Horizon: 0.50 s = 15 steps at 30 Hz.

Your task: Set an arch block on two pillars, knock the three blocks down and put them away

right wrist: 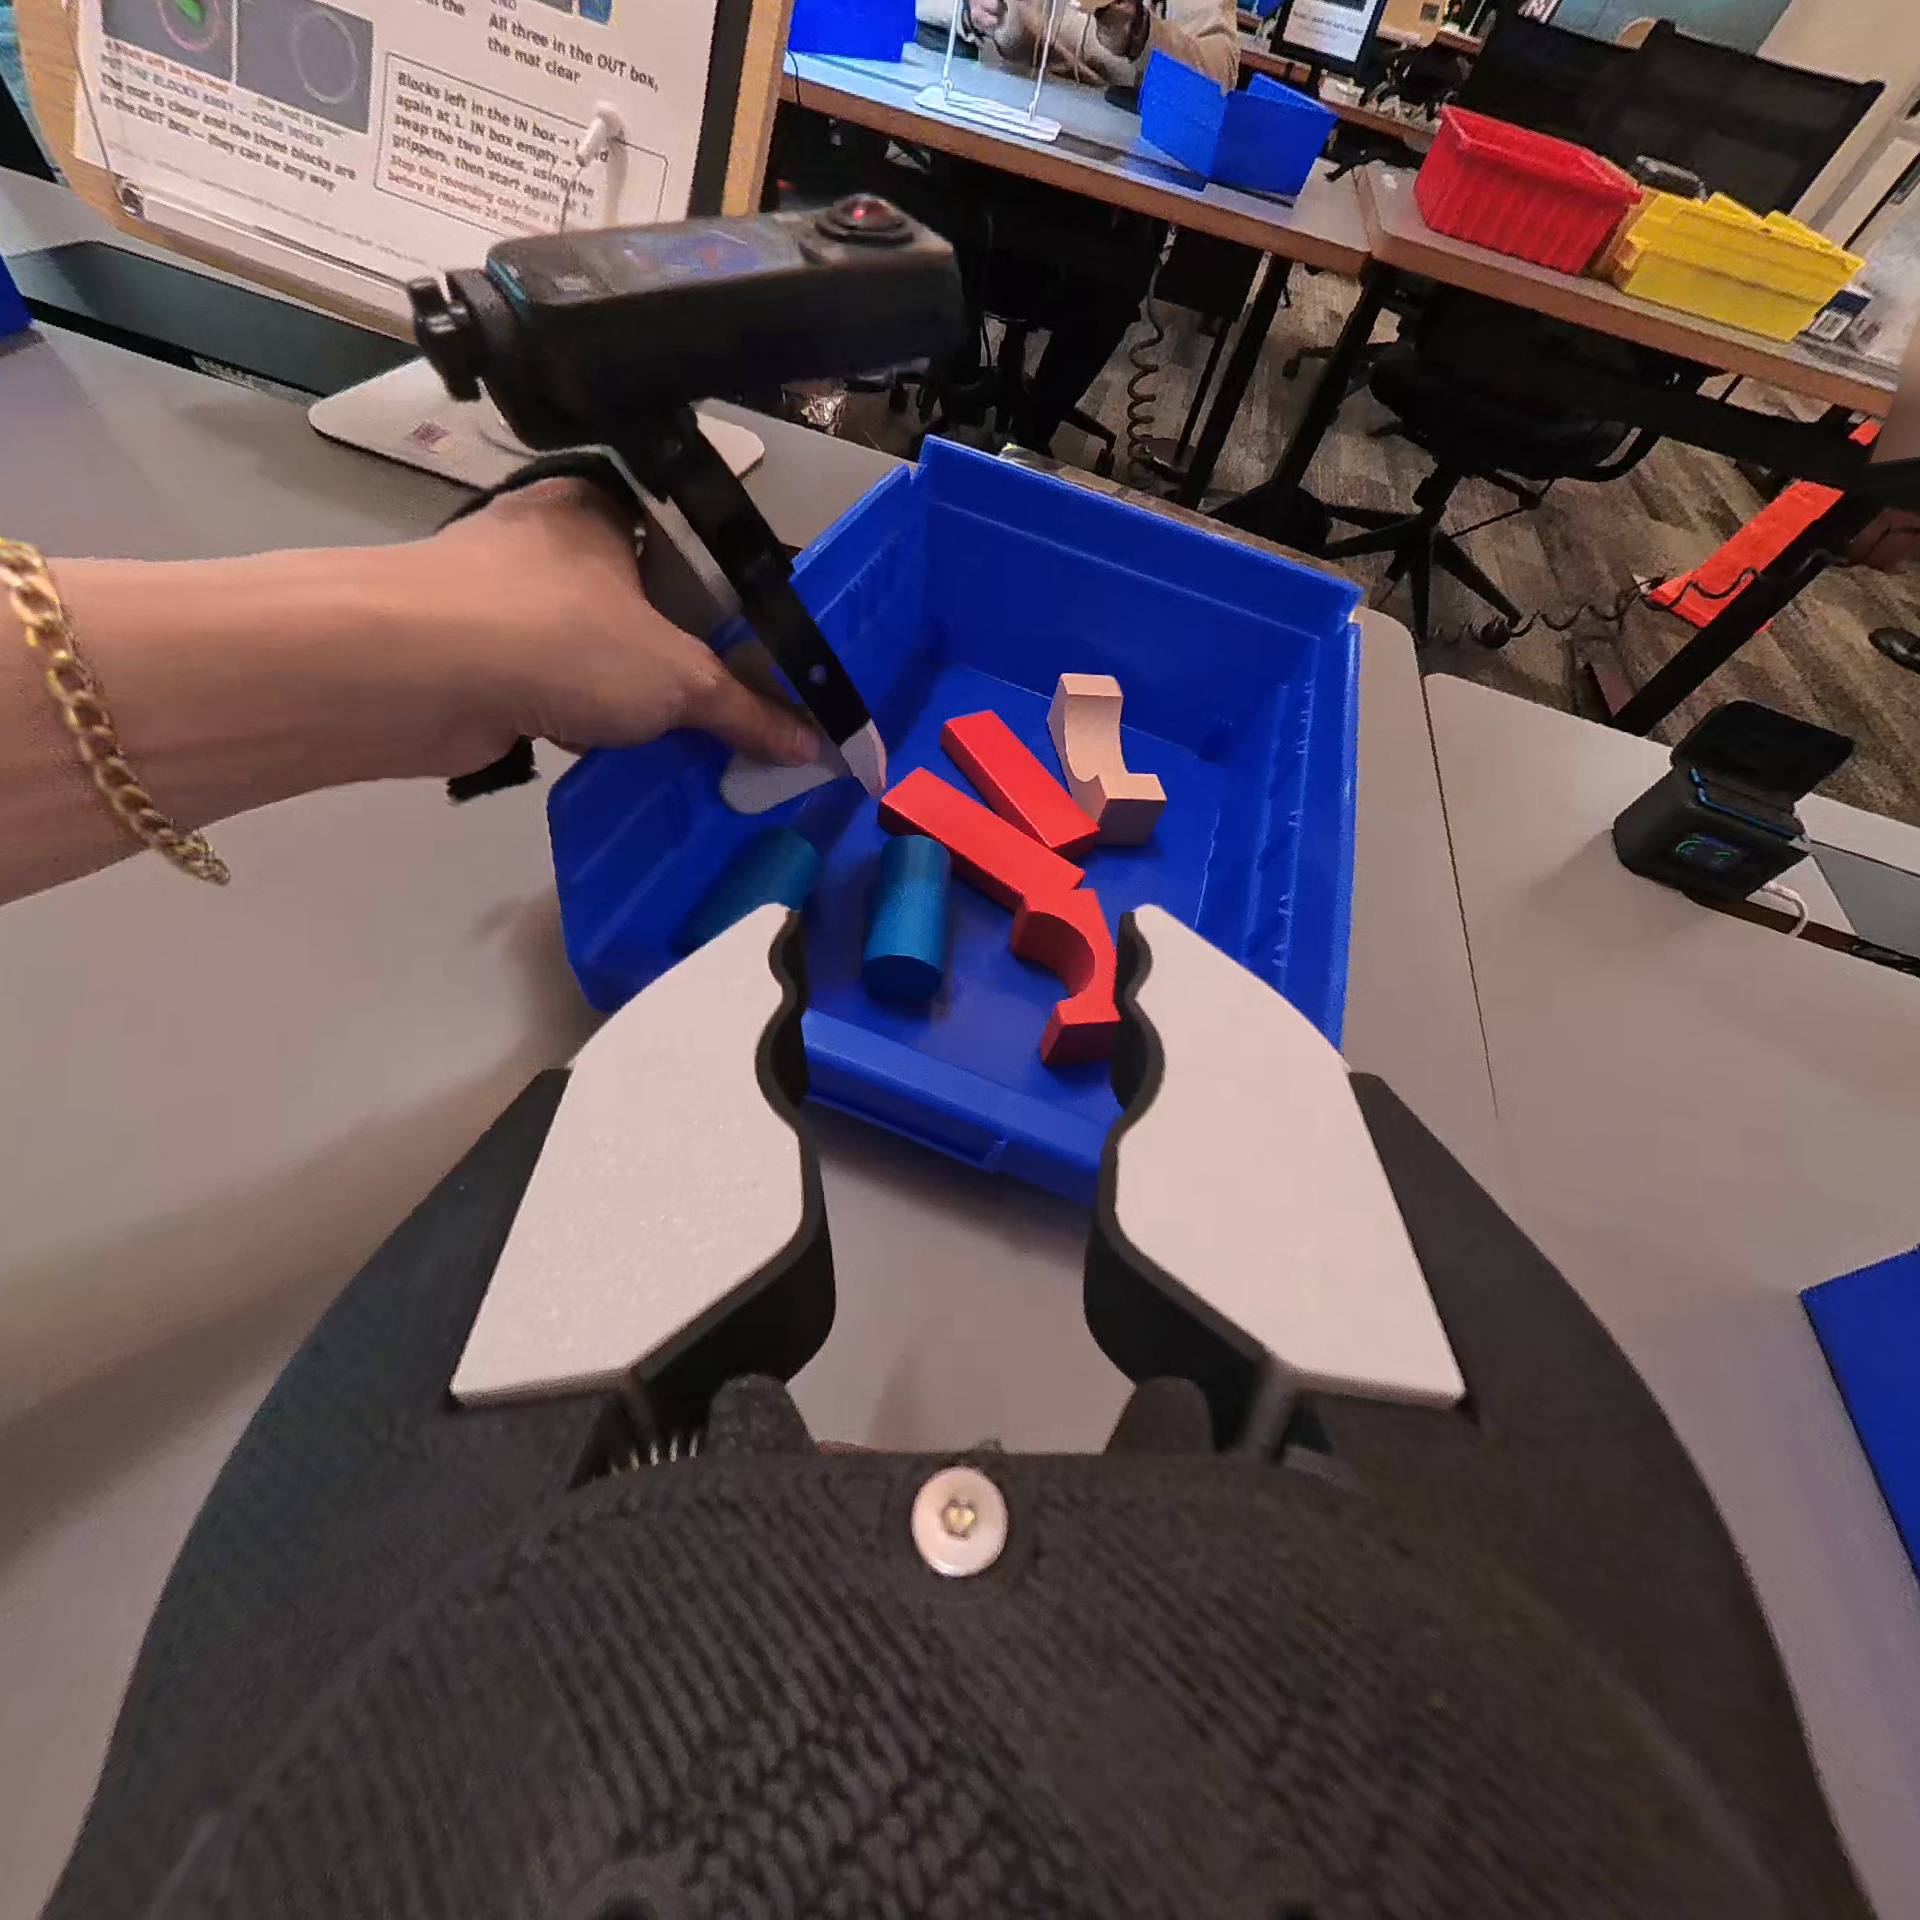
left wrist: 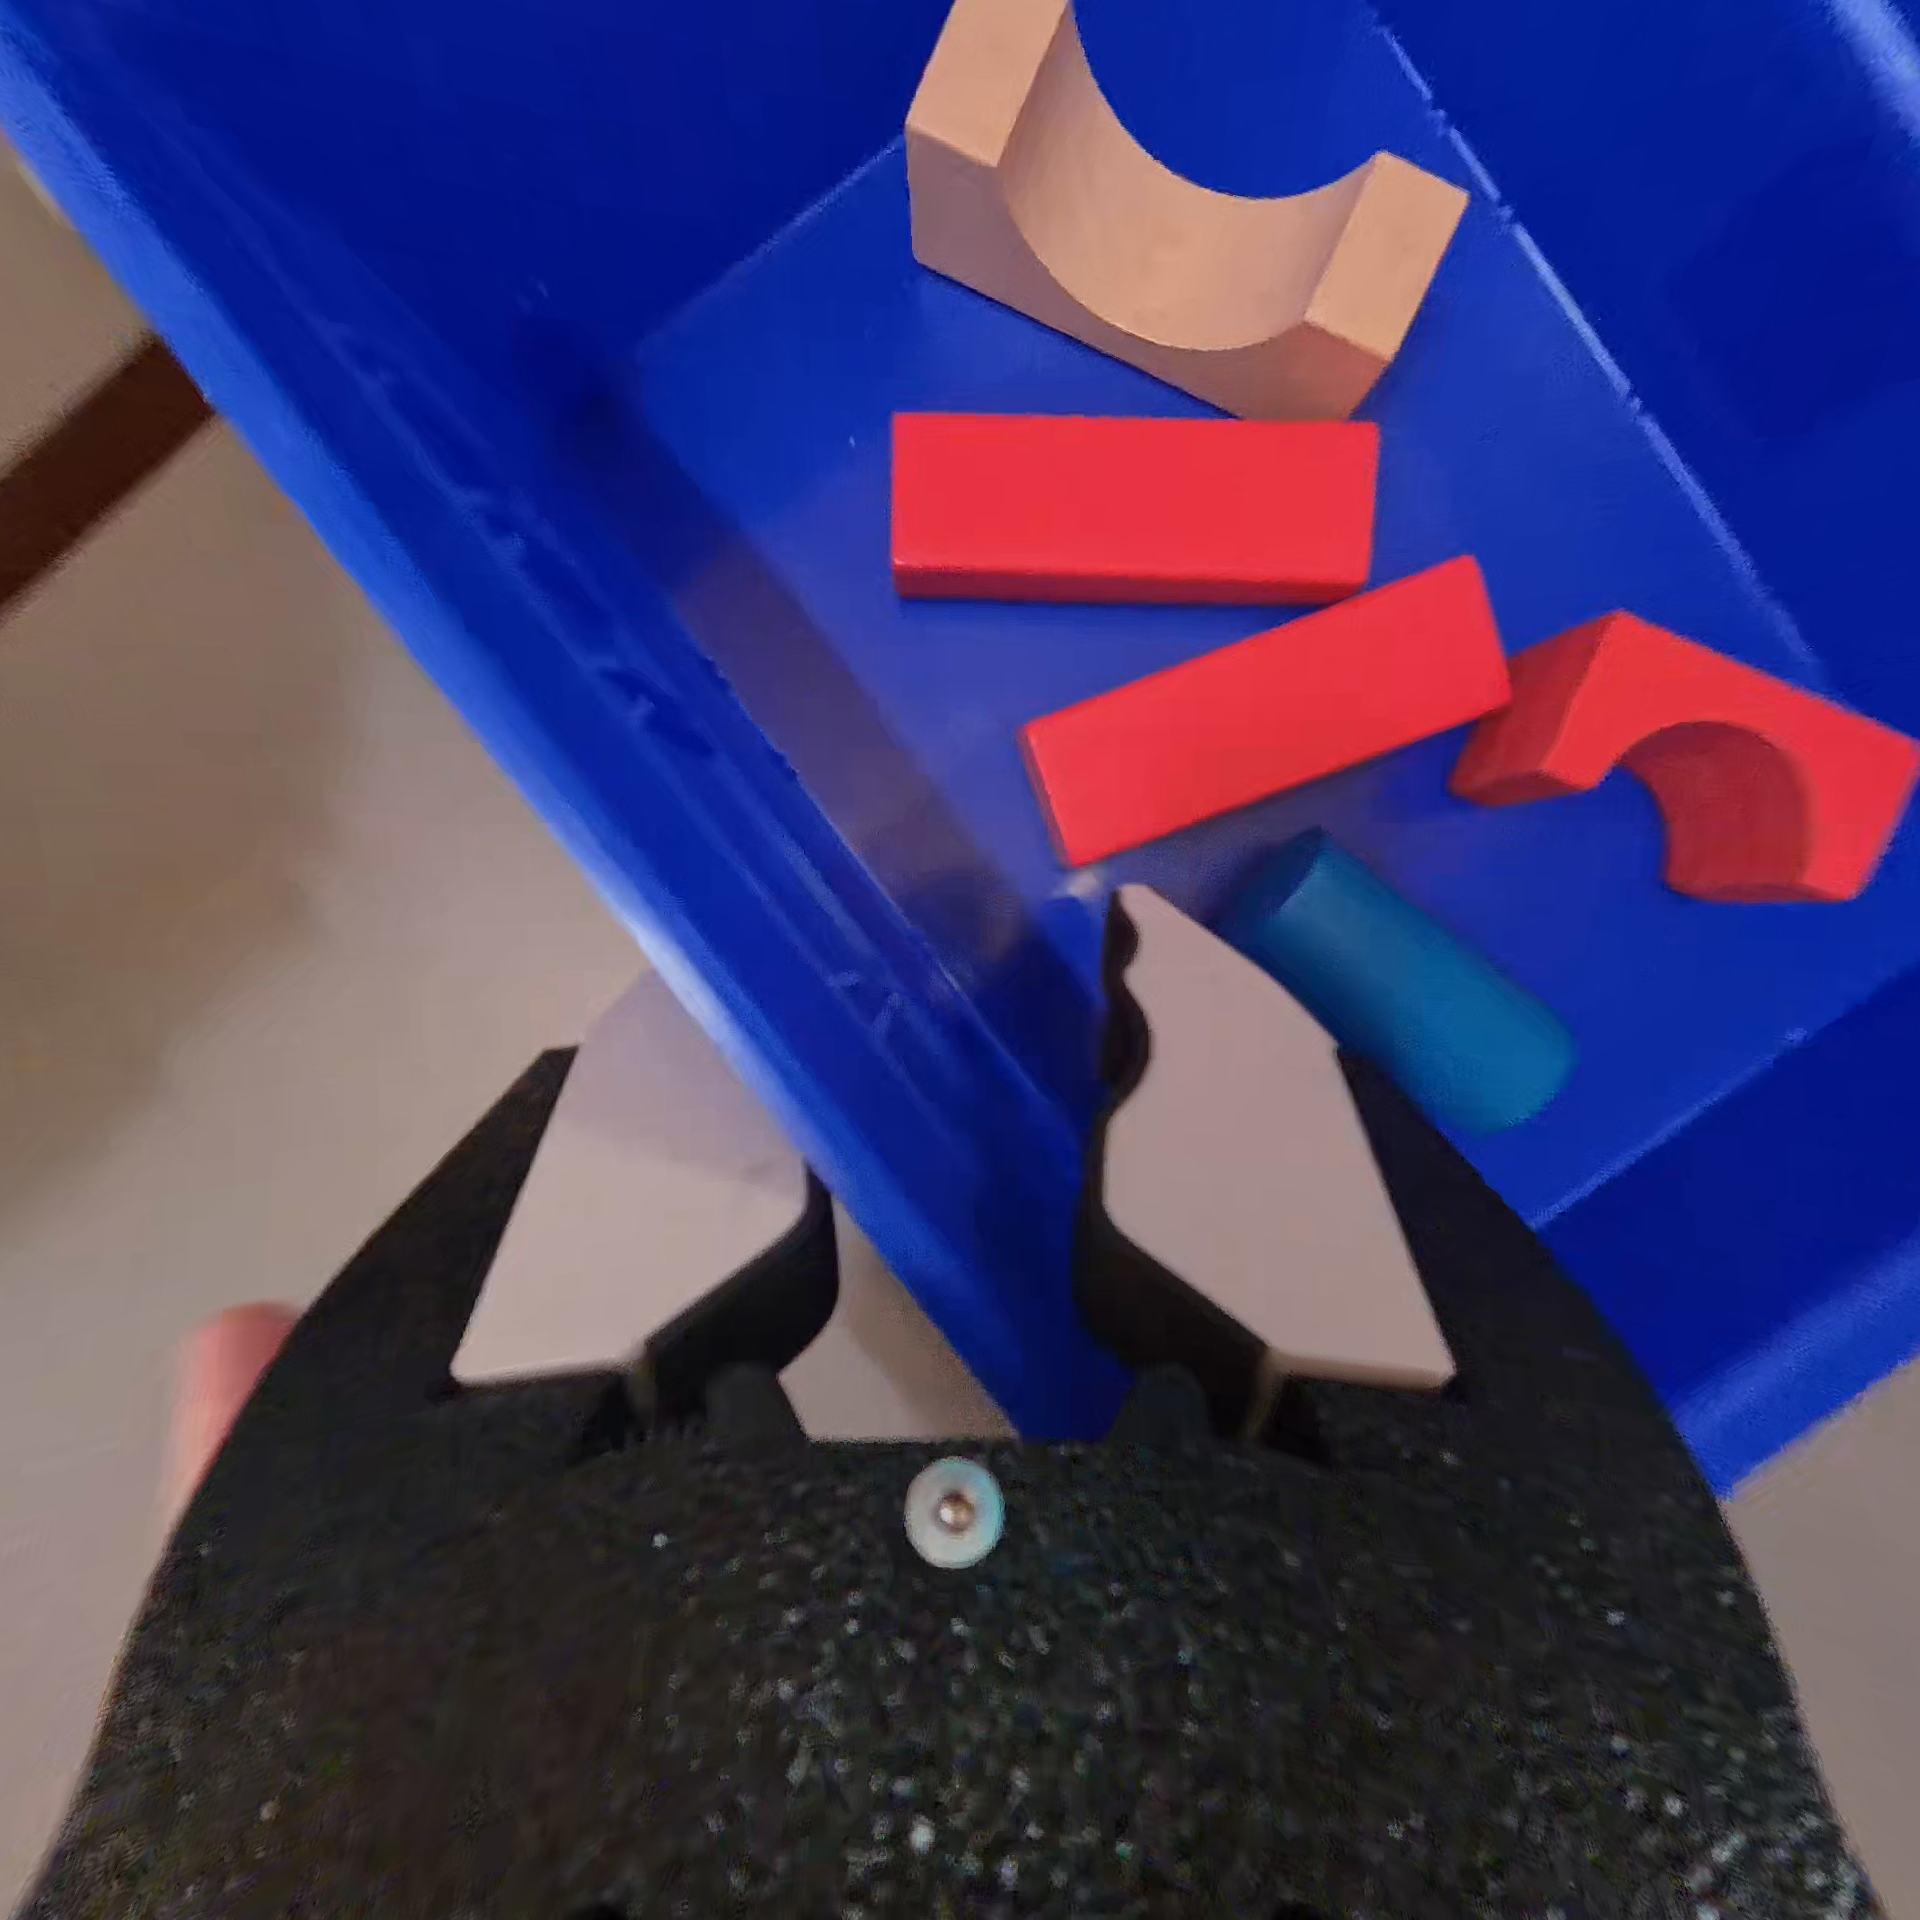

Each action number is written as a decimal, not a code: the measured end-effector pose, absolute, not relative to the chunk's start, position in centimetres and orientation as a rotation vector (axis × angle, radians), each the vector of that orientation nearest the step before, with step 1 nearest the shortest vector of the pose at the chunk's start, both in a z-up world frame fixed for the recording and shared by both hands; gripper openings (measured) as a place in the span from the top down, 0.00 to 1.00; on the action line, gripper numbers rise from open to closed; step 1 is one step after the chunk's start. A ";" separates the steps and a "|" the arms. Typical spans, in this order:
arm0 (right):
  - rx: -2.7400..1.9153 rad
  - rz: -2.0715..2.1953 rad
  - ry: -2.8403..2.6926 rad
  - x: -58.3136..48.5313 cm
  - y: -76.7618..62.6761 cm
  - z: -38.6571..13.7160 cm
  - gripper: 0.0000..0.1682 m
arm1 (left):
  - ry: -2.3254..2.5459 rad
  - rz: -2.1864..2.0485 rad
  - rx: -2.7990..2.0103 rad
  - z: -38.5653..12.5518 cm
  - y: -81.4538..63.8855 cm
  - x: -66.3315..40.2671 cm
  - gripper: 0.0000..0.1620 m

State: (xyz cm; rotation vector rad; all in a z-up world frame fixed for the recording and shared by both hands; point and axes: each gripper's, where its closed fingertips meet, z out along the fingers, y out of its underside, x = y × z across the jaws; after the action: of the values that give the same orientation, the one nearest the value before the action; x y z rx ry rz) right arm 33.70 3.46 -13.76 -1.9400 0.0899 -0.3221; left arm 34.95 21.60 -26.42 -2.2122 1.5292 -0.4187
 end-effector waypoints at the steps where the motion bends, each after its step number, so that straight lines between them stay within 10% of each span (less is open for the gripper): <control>1: -1.939 -0.326 0.090 33.7 3.4 -13.7 0.66 | 1.516 -0.476 -2.258 -26.6 21.5 35.0 0.72; 15: -1.848 -0.310 0.068 33.0 2.9 -11.5 0.66 | 1.749 -0.596 -2.273 -27.0 23.5 29.2 0.85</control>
State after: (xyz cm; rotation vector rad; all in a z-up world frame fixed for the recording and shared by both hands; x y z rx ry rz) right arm 32.98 2.95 -11.54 -1.8483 0.0683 -0.3096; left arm 29.17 23.50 -27.01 -2.2727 1.7493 -0.5956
